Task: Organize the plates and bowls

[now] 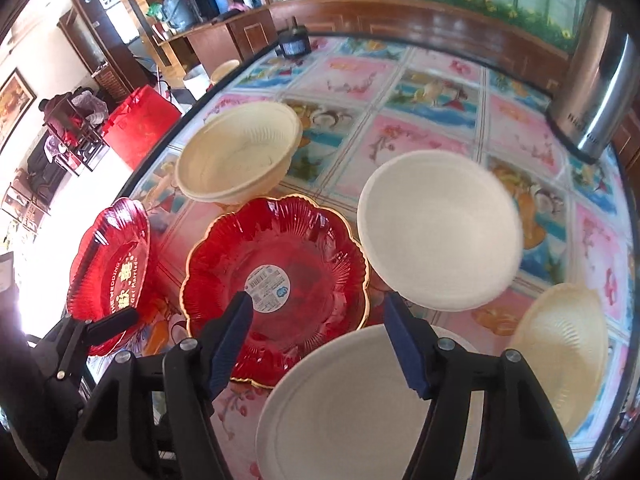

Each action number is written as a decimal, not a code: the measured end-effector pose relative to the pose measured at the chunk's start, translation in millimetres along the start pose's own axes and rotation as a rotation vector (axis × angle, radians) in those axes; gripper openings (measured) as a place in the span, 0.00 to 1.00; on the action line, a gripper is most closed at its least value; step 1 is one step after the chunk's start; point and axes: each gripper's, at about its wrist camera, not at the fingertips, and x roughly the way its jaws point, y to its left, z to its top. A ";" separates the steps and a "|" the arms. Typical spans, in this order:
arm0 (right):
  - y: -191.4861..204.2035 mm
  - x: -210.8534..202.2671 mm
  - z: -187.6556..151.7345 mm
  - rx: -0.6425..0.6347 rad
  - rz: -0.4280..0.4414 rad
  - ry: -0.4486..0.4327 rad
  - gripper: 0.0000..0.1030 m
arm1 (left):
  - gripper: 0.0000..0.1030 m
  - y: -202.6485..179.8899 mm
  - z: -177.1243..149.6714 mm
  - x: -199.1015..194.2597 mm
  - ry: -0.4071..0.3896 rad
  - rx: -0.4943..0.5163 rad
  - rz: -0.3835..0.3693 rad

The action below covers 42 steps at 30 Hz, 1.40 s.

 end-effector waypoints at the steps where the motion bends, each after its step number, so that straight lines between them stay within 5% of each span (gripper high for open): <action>1: -0.6 3.3 1.4 0.004 -0.001 0.009 0.66 | 0.98 -0.9 0.7 1.5 0.002 0.003 0.001; 17: -10.0 43.5 15.1 -0.017 -0.049 0.120 0.65 | 0.98 2.9 14.5 28.4 0.058 -0.024 -0.022; 24: -19.2 54.7 14.6 0.003 -0.045 0.149 0.56 | 0.95 5.8 16.1 36.9 0.087 -0.057 -0.049; 31: -18.9 59.1 13.5 -0.002 -0.044 0.150 0.36 | 0.82 2.2 20.2 41.0 0.092 -0.060 -0.088; 42: -21.4 60.5 17.8 -0.001 -0.052 0.138 0.19 | 0.80 2.8 26.5 45.1 0.074 -0.064 -0.108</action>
